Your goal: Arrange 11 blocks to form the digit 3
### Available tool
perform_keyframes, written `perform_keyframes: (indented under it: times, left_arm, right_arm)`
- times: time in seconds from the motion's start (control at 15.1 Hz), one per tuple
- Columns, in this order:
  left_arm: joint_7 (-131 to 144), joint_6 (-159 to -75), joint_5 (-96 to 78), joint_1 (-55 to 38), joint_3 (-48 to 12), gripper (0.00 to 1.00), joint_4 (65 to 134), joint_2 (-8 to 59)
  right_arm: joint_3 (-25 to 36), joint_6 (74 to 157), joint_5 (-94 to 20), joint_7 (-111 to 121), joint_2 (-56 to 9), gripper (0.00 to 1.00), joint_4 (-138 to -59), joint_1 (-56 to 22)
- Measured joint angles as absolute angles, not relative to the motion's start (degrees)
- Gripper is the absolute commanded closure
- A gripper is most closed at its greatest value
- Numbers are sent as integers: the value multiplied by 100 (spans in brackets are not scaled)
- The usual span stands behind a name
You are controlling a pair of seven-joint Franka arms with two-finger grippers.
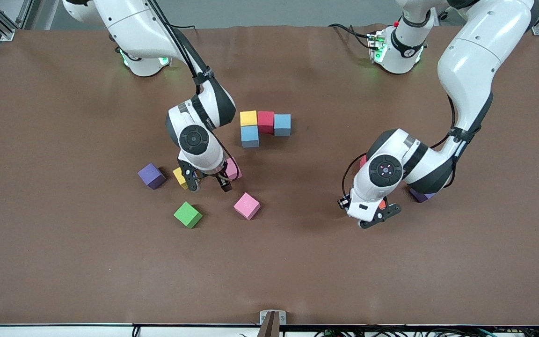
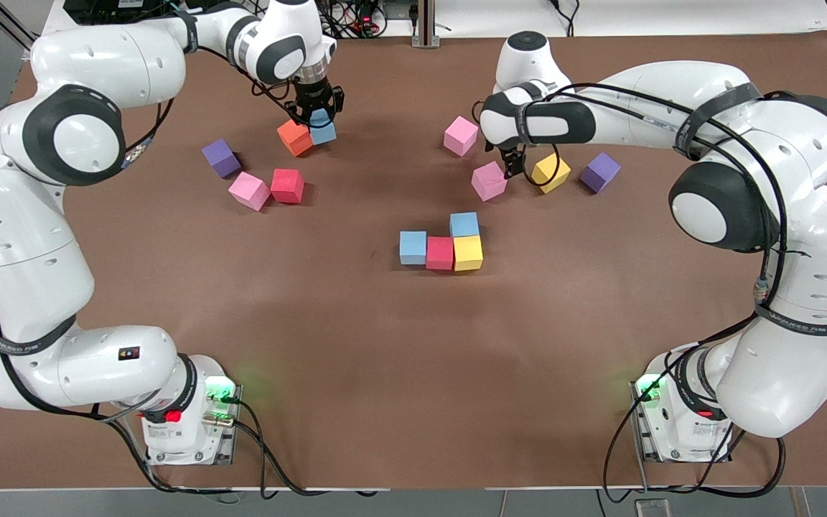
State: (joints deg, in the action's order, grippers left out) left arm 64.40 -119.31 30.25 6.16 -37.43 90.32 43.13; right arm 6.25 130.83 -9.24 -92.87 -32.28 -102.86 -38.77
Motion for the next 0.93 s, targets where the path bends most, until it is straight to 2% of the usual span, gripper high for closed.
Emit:
perform_keyframes:
  times: [0.13, 0.6, 0.8, 0.93]
  left_arm:
    - [6440, -11931, 3025, 616, -3742, 61, 9032, 4313]
    - [6440, -11931, 3025, 619, -3742, 61, 9031, 4313]
    - [6440, -11931, 3025, 622, -3742, 61, 9014, 4312]
    - [6440, -11931, 3025, 646, -3745, 61, 9003, 4312]
  right_arm:
    - [614, 13223, -929, -9313, -3228, 1, -10391, -3930]
    - [608, 13607, -937, -9362, -3228, 16, -10629, -4129]
    - [608, 13866, -938, -9370, -3228, 26, -10776, -4196]
    - [607, 13890, -939, -9373, -3228, 40, -10821, -4233]
